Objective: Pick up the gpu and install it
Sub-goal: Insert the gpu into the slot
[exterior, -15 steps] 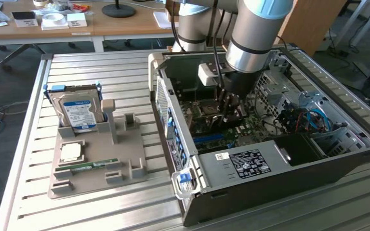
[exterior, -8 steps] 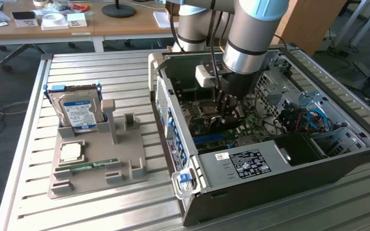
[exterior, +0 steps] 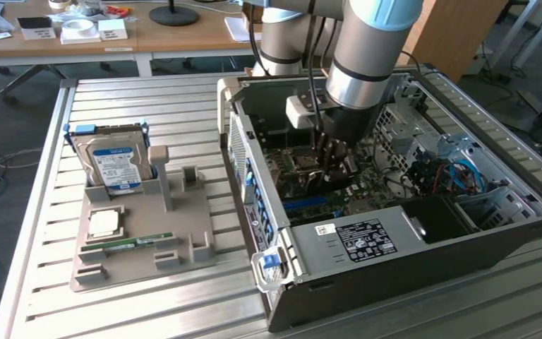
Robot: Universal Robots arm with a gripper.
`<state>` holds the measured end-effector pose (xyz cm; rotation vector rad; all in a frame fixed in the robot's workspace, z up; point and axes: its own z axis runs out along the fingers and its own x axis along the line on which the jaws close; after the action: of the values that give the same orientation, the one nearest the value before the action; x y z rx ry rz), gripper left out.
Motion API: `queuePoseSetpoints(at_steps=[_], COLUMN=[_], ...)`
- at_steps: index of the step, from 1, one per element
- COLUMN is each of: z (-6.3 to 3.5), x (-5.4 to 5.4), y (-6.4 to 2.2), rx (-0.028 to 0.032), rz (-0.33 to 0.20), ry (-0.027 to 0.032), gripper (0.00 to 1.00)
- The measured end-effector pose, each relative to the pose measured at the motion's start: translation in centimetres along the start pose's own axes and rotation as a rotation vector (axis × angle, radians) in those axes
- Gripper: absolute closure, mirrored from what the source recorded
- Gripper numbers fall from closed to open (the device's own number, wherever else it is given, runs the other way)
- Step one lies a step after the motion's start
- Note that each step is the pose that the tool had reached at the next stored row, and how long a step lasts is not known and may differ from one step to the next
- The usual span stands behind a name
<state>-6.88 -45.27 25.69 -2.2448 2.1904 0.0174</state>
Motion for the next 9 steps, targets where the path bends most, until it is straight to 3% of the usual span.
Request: queuePoseSetpoints(at_steps=[4, 9], z=[0.04, 0.03], x=[-0.01, 0.0], y=[0.25, 0.46], rx=[0.0057, 0.0072], rz=[-0.001, -0.001], ry=[0.0, 0.0002], gripper=[0.73, 0.73])
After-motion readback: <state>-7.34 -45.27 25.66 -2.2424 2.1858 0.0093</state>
